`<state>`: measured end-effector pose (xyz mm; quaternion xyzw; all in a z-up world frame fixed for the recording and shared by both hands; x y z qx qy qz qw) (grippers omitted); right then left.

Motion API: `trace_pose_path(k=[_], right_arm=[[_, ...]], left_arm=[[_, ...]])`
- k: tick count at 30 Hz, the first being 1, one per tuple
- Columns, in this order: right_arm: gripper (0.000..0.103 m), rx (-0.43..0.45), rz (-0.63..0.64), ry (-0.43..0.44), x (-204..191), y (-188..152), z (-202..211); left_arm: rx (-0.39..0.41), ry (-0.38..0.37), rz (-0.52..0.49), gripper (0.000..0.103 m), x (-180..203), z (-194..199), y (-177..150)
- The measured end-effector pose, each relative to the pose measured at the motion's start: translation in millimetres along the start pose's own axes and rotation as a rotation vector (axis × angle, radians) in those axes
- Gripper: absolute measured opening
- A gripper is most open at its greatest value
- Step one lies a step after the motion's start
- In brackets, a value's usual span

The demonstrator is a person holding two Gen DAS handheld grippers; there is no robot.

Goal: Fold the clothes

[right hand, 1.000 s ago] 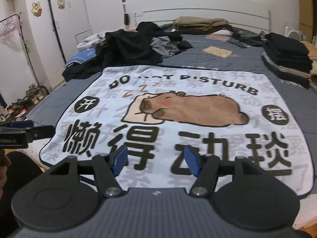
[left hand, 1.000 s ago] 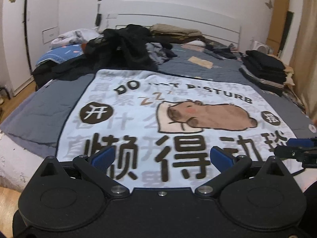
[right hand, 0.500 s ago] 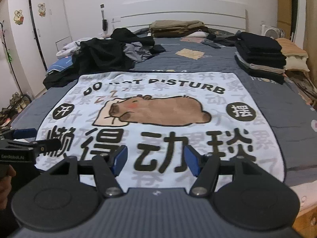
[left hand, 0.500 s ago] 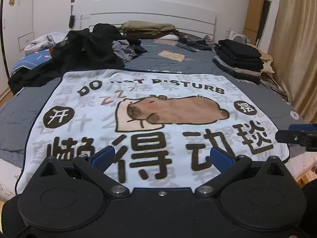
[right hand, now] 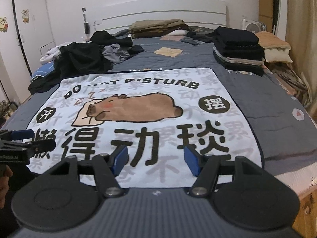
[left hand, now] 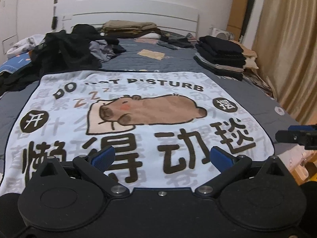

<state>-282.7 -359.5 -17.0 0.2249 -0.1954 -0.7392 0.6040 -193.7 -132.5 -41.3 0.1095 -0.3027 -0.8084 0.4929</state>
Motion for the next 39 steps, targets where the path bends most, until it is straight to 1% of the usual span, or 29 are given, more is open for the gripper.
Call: trace_pose_path(k=[6,13,19,23,26,30,33,39], right_arm=[[0.062,0.006,-0.017,-0.003,6,-2,2],[0.062,0.006,-0.003,-0.009,5,-2,0],[0.062,0.006,-0.007,-0.026,10,-1,-1],[0.062,0.008,-0.02,-0.039,21,-1,-5],[0.062,0.005,-0.051,-0.053,38,0,-12],[0.062,0.007,-0.11,-0.072,60,0,-22],[0.062,0.011,-0.153,-0.084,76,-1,-29],[0.062,0.029,-0.166,-0.03,68,6,-42]], left_arm=[[-0.004,0.004,-0.003,0.103,2,0,-1],[-0.017,0.02,-0.025,0.103,0,-1,-6],[-0.02,0.008,-0.01,0.103,-6,-2,-9],[-0.016,0.018,-0.024,0.103,-9,-3,-13],[-0.025,0.014,-0.012,0.103,-13,-5,-16],[-0.022,0.028,0.004,0.103,-25,-7,-19],[-0.043,0.044,0.024,0.103,-42,-13,-23],[-0.075,0.112,0.091,0.103,-85,-22,-31]])
Point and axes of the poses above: each gripper's, at about its wrist camera, not at the fingertips, and z roughly against the way its jaws point, x to its right, y to its top, the point moved 9 cm from there along -z, roughly the way its jaws point, and after that the axes turned 15 degrees about -x, right-handed, at the moved point
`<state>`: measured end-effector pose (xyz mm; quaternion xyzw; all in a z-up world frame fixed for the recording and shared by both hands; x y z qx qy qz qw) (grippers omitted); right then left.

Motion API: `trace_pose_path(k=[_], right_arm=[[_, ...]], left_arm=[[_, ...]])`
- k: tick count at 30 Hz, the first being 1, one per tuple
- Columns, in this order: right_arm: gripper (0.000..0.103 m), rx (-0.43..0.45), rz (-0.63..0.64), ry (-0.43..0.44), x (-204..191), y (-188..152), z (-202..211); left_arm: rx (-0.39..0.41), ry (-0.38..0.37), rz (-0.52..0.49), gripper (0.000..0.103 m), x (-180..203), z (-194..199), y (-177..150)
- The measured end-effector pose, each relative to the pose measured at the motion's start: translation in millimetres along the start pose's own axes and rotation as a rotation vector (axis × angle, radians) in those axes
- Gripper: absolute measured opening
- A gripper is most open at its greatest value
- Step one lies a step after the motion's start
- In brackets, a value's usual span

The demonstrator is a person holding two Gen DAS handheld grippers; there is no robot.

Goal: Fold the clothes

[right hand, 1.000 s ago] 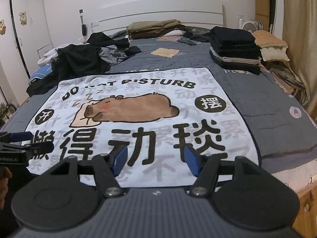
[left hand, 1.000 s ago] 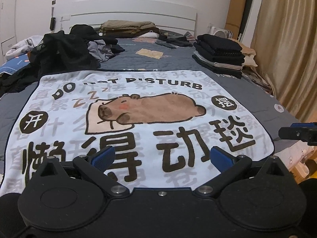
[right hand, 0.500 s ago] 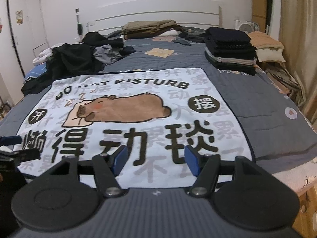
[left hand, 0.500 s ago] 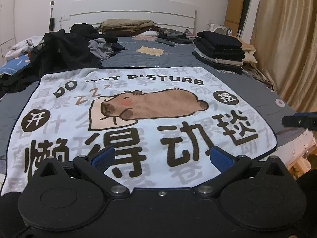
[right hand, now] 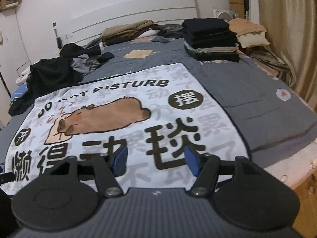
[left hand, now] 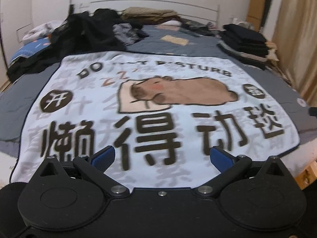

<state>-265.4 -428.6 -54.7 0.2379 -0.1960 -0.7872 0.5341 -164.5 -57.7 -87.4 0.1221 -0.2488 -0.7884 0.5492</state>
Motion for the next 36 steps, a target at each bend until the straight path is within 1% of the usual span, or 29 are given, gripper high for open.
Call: trace_pose_path(k=[3,11,15,21,27,29,31,32,33,34,35,36], right_arm=[[0.062,-0.001,0.006,0.031,-13,4,-10],[0.062,-0.005,0.049,0.151,-79,13,-47],[0.062,-0.004,0.08,0.202,-114,14,-67],[0.063,-0.019,0.139,0.277,-163,10,-92],[0.063,-0.035,0.209,0.358,-207,3,-103],[0.063,-0.03,0.221,0.376,-217,3,-104],[0.063,-0.028,0.224,0.39,-226,2,-105],[0.063,-0.027,0.222,0.395,-230,2,-106],[0.063,-0.027,0.221,0.401,-233,1,-107],[0.063,-0.026,0.221,0.405,-237,0,-107],[0.063,-0.023,0.231,0.405,-241,-1,-107],[0.063,-0.021,0.241,0.406,-245,-2,-107]], left_arm=[[0.001,0.022,0.048,0.103,-22,0,1],[-0.002,0.083,0.168,0.103,-86,1,-3],[0.0,0.111,0.266,0.103,-129,4,-8],[0.009,0.181,0.348,0.103,-187,10,-19],[0.014,0.242,0.421,0.103,-238,15,-34],[0.012,0.248,0.442,0.102,-252,16,-39],[0.014,0.229,0.491,0.094,-268,15,-46],[0.015,0.217,0.518,0.082,-275,14,-51],[0.007,0.21,0.546,0.074,-283,12,-56],[-0.003,0.203,0.574,0.071,-291,9,-63],[-0.012,0.196,0.602,0.065,-298,6,-69],[-0.02,0.2,0.614,0.056,-305,3,-75]])
Point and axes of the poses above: each gripper's, at about its wrist camera, not at the fingertips, and z roughly against the way its jaws point, x to its right, y to its top, the point moved 9 cm from there along -z, roughly the way its jaws point, and after that the axes turned 15 degrees about -x, right-handed, at the moved point
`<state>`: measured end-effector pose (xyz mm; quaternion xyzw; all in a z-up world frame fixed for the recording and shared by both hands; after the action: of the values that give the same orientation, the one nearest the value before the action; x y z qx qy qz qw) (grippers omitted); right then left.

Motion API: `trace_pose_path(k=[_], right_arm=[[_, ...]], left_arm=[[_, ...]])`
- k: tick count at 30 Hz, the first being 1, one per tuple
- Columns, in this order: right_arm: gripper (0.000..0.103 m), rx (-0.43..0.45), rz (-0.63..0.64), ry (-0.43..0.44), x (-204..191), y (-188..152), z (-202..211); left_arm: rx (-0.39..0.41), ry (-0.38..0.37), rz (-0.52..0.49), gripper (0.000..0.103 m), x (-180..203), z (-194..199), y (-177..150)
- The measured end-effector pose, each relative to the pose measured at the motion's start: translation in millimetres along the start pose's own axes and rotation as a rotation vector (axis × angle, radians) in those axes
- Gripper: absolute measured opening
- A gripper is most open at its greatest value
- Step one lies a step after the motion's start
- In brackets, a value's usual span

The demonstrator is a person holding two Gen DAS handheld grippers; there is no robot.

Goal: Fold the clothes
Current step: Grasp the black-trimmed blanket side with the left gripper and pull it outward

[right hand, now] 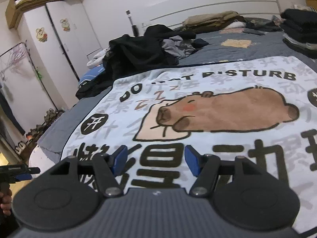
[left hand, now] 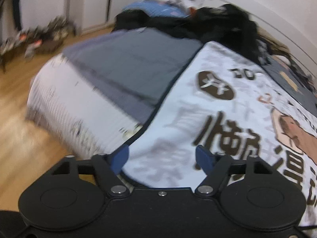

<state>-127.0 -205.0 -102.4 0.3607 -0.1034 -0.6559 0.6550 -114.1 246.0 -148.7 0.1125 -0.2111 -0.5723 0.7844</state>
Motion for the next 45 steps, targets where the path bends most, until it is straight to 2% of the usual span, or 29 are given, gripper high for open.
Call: trace_pose_path(k=[1,3,13,16,20,25,29,31,33,37,45], right_arm=[[0.063,-0.001,0.007,0.004,-3,0,-1],[0.063,-0.003,0.022,0.012,-10,0,-4],[0.063,-0.02,0.056,0.033,-27,-1,-14],[0.063,-0.025,0.06,0.035,-28,-2,-16],[0.063,-0.026,0.056,0.034,-27,-3,-15],[0.063,-0.031,0.054,0.033,-26,-4,-16],[0.063,-0.033,0.057,0.033,-27,-5,-16],[0.063,-0.03,0.055,0.033,-27,-5,-15],[0.063,-0.03,0.049,0.033,-25,-5,-15],[0.063,-0.037,0.035,0.035,-23,-5,-16],[0.063,-0.037,0.034,0.037,-22,-6,-14]], left_arm=[[-0.006,0.007,0.009,0.051,-8,-5,-1],[-0.031,0.006,0.039,0.031,-21,-13,-4],[-0.071,-0.007,0.136,0.03,-57,-44,-4],[-0.105,-0.03,0.174,0.03,-60,-55,-2],[-0.125,-0.026,0.176,0.031,-58,-67,-1],[-0.129,-0.058,0.228,0.031,-60,-71,-1],[-0.112,-0.049,0.22,0.03,-59,-68,-2],[-0.103,-0.052,0.228,0.024,-60,-66,-1],[-0.072,-0.079,0.239,0.012,-60,-58,1],[0.002,-0.128,0.192,0.012,-44,-38,6],[0.057,-0.257,0.065,0.01,1,-24,9]])
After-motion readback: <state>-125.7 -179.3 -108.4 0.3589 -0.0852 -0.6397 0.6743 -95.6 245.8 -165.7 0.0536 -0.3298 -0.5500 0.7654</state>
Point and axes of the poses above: each gripper's, at about its wrist camera, not at the fingertips, and z roughly against the way its jaws point, x to its right, y to its top, the point moved 9 cm from there along -z, roughly the way its jaws point, and after that the axes turned 15 degrees about -x, right-handed, at the moved point
